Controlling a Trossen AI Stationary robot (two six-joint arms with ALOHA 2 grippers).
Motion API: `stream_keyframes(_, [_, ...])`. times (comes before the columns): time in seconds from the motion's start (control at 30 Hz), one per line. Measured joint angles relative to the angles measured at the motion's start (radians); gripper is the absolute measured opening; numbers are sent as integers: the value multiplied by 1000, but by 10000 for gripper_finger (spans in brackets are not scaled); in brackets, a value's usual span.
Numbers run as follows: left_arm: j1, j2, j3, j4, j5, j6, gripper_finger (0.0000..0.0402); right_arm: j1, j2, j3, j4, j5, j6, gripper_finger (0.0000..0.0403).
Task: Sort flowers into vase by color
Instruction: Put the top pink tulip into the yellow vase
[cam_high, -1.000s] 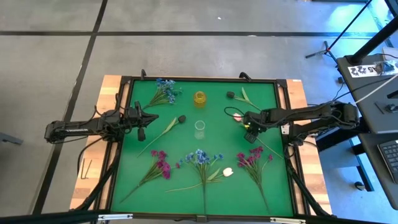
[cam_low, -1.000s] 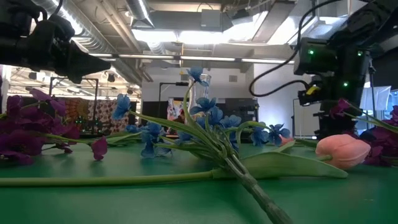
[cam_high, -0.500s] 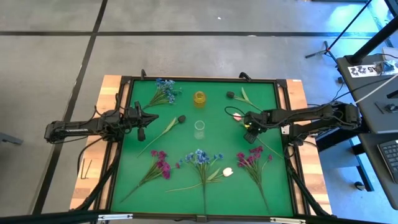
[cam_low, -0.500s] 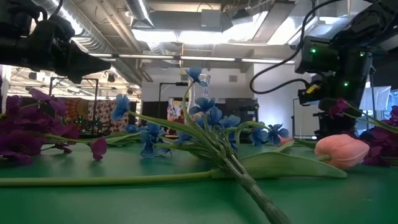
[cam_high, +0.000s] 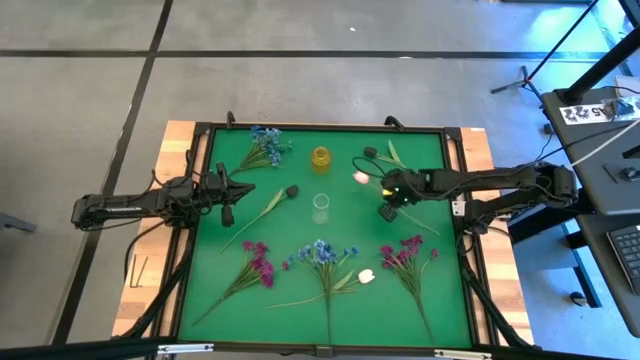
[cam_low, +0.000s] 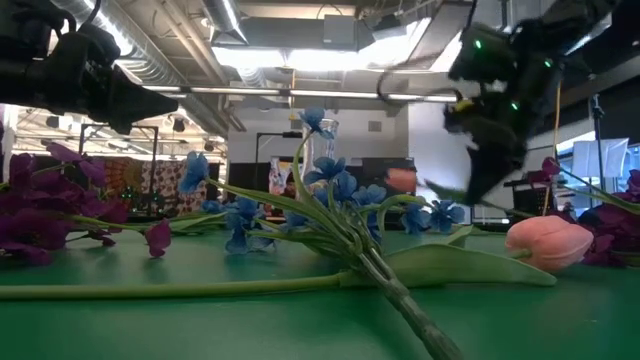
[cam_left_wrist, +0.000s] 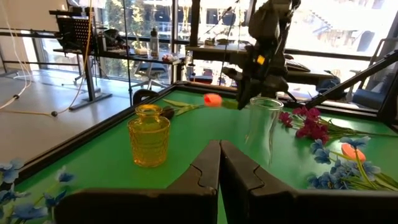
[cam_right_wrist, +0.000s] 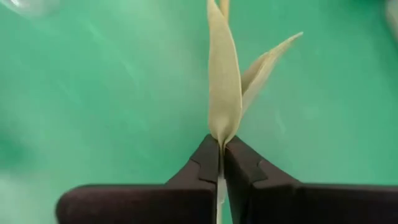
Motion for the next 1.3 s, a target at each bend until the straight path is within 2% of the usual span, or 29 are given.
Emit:
stream_keyframes(0.13, [0, 0, 0, 0, 0, 0, 0, 0, -7, 80, -2, 28, -54, 18])
stream_keyframes(0.27, [0, 0, 0, 0, 0, -1, 0, 0, -25, 146, 63, 32, -132, 7])
stream_keyframes(0.57, [0, 0, 0, 0, 1, -2, 0, 0, -78, 177, 488, -164, -320, 8])
stream_keyframes(0.73, [0, 0, 0, 0, 0, -2, 0, 0, -77, 177, 731, -216, -422, 7])
stream_keyframes(0.9, [0, 0, 0, 0, 1, -2, 0, -9, -39, 178, 943, -239, -446, 13])
stream_keyframes(1.03, [0, 0, 0, 0, 1, -2, 0, -56, 9, 178, 1045, -296, -443, 6])
stream_keyframes(1.3, [0, 0, 0, 0, 0, -2, 0, -222, 147, 178, 1268, -521, -338, 9])
